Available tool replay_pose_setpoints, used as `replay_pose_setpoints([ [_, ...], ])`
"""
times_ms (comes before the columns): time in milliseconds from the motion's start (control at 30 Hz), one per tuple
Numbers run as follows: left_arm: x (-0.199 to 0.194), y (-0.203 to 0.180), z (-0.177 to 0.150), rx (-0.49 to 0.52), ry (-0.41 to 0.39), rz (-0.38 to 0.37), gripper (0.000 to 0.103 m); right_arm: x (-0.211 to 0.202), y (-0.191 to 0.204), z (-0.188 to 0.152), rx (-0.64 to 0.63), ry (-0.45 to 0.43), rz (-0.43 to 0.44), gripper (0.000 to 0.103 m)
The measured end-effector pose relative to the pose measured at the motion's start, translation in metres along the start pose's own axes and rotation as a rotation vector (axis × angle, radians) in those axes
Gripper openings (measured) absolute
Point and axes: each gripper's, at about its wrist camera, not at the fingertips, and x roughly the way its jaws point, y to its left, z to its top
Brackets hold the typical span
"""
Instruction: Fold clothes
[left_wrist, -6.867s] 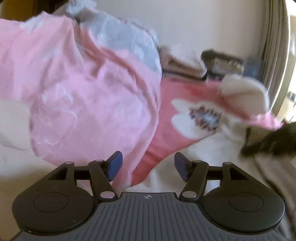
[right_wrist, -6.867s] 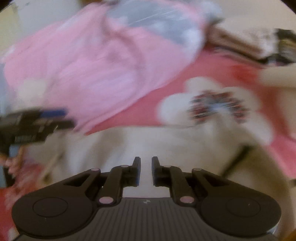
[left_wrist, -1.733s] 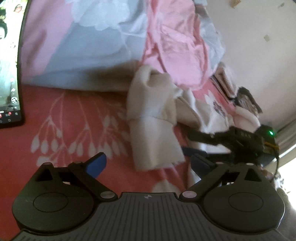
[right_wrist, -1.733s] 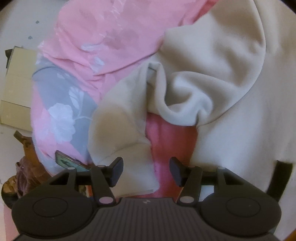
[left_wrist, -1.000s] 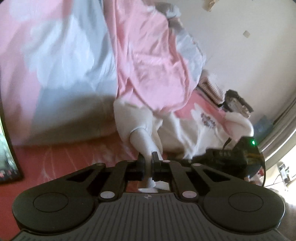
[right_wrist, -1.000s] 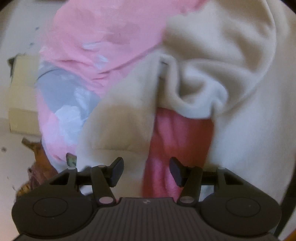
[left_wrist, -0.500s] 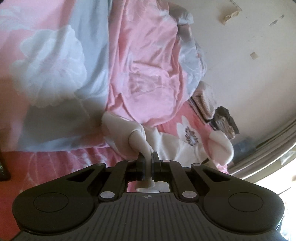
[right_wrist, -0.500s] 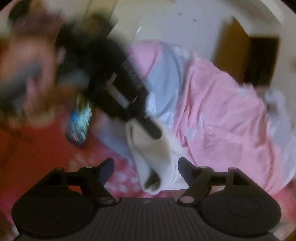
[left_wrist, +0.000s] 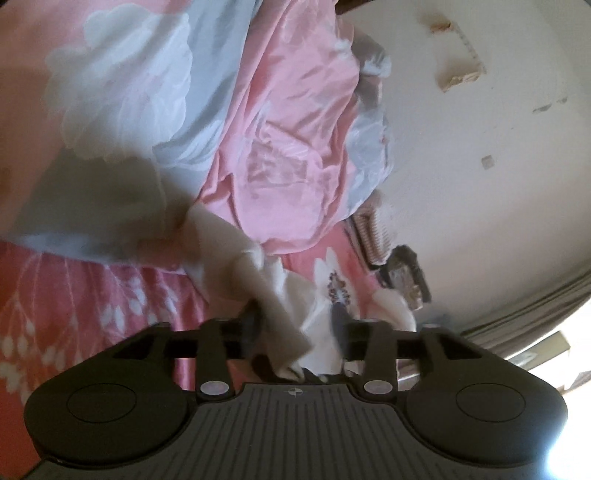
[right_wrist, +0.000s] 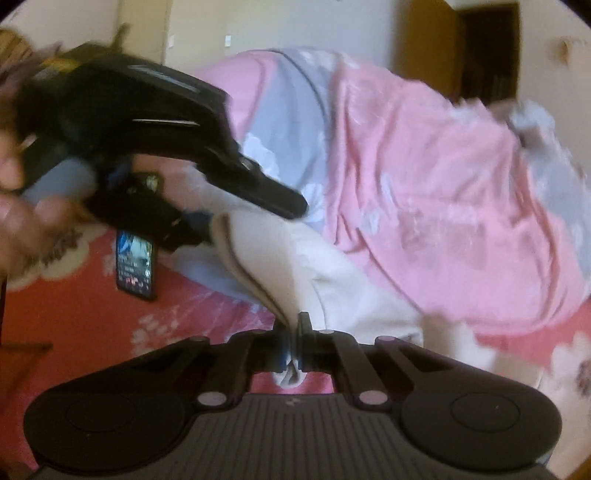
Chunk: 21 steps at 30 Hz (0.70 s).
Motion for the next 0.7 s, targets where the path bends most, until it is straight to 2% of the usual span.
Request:
replay_pose_setpoints([
  [67,0.002,-0.004,-0.005,0.031,0.003,0.030,0.061,0.001,-0.004,0.001,0.047,0.006,0.006,0.004],
  [200,0.011,-0.009,-0.016,0.066,0.029,0.081,0.063,-0.001,-0.007,0.005,0.120,0.006,0.013,0.004],
  [333,0.021,0.000,-0.023,0.005,0.035,0.099,0.063,-0.006,-0.003,0.007,0.153,-0.008,0.017,0.004],
  [433,0.021,0.006,-0.024,-0.031,-0.003,0.103,0.063,-0.010,-0.001,0.006,0.167,-0.019,0.027,0.004],
  [467,0.021,0.008,-0.024,-0.035,-0.019,0.097,0.060,-0.012,0.002,0.004,0.164,-0.023,0.028,0.004],
  [567,0.021,0.007,-0.021,-0.014,-0.042,0.093,0.036,-0.014,0.008,0.001,0.147,-0.041,0.044,0.004],
  [600,0.021,0.006,-0.020,0.007,-0.046,0.105,0.028,-0.014,0.010,0.001,0.141,-0.048,0.048,0.004],
  [700,0.023,0.000,-0.019,0.076,-0.055,0.143,0.014,-0.017,0.011,0.000,0.122,-0.065,0.043,0.005],
])
